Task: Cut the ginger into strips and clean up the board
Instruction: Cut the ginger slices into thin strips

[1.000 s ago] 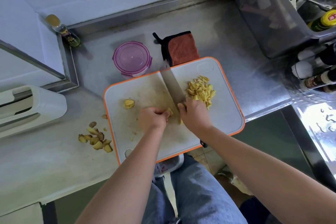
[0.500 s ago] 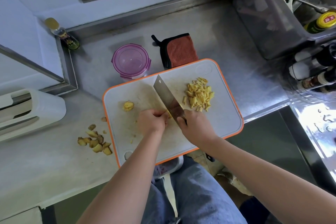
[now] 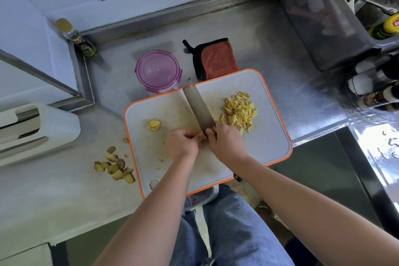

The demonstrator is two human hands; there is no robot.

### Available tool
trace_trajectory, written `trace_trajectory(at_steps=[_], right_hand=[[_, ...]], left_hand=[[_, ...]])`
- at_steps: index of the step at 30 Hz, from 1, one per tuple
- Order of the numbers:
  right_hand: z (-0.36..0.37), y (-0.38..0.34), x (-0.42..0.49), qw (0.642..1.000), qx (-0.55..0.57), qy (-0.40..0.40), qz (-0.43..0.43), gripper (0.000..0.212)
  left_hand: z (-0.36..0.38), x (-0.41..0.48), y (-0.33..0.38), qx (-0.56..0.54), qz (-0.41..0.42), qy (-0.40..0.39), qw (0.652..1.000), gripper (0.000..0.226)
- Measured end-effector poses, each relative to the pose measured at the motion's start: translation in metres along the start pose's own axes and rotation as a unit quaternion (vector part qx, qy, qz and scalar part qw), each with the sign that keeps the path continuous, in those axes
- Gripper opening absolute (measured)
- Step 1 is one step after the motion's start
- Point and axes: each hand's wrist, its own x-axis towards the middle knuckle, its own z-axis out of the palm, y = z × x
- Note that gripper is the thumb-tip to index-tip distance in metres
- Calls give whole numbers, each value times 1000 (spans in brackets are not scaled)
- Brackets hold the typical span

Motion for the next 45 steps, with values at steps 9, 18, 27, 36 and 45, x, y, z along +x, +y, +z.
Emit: trace_trajectory(at_steps=[9,18,27,36,45], right_hand=[[-14,10,-13,999,-28,-22,-25,31],[-10,12,-23,998,-38,-46,-1,25],[5,1,-14,999,-47,-25,0,23],[-5,4,-5,1000,3,2,0,25],[-7,7,-22,1000,-10,-3,-17,27]], left_hand=[[0,-4,0,13,24,2,1000,10],[0,-2,-2,19,24,7,1000,27],[0,1,-4,16,16,1,1000,24],[-2,-5,0,16,18,-5,1000,26],[-2,-11,3,47,39,13,998,22]])
